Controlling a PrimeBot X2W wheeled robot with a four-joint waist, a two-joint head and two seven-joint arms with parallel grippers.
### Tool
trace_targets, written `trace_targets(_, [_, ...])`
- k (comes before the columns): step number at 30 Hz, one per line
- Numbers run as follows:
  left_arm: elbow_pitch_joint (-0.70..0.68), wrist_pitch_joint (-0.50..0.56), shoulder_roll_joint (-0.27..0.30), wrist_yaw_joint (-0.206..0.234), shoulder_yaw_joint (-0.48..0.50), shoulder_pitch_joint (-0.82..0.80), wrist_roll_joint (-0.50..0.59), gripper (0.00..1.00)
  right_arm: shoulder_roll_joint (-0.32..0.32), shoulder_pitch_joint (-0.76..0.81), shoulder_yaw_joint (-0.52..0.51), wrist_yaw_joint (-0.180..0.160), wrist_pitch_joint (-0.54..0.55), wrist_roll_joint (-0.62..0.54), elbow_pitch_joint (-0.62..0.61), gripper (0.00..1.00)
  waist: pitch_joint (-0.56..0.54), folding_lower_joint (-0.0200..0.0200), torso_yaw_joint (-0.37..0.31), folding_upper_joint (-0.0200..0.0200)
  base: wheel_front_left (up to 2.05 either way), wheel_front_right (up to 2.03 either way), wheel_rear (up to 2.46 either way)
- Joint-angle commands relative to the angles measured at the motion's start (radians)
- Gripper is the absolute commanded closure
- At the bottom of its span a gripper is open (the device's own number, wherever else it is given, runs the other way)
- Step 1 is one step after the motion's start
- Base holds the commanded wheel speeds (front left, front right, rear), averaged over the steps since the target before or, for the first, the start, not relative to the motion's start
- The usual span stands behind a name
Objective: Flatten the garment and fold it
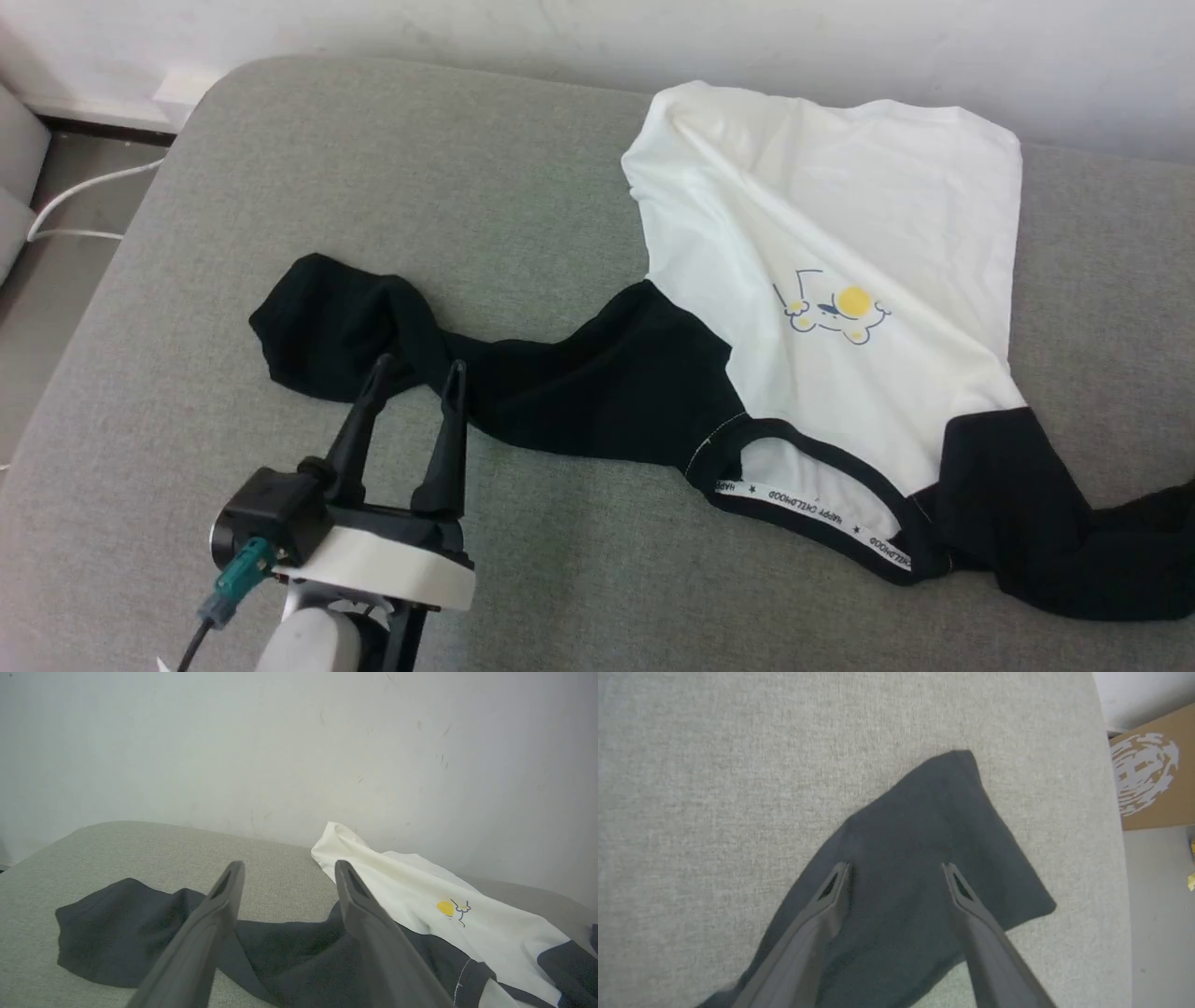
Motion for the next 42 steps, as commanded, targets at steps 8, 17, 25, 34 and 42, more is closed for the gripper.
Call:
trace_targets(8, [0.02, -0.005, -0.028, -0.029, -0.006, -0.003, 0.024, 0.0, 0.001, 0.063, 0.025, -0.001, 0.187, 0.093, -0.059, 0.0, 0.016, 0.0, 0.007, 0.0, 0.0, 0.0, 0.0])
trace_targets(17, [0.039, -0.005, -0.04, -0.045, 0.006, -0.01, 0.033, 0.0, 0.001, 0.084, -0.037, -0.001, 0.072, 0.044, -0.058, 1.0, 0.034, 0.0, 0.025, 0.0, 0.0, 0.0, 0.0])
trace_targets(25, [0.055, -0.005, -0.042, -0.055, 0.006, -0.022, 0.04, 0.0, -0.09, -0.041, -0.008, -0.001, -0.234, -0.077, -0.062, 1.0, 0.018, 0.0, 0.037, 0.0, 0.0, 0.0, 0.0])
trace_targets(34, [0.059, -0.005, -0.051, -0.062, -0.007, -0.033, 0.041, 0.0, -0.097, -0.155, 0.048, -0.001, -0.415, -0.252, 0.097, 0.0, 0.032, 0.0, 0.057, 0.0, 0.0, 0.0, 0.0])
trace_targets(42, [0.071, -0.005, -0.059, -0.065, -0.007, -0.036, 0.036, 0.0, -0.049, -0.2, 0.038, -0.001, -0.512, -0.267, 0.246, 0.0, 0.002, 0.0, 0.029, 0.0, 0.0, 0.0, 0.0])
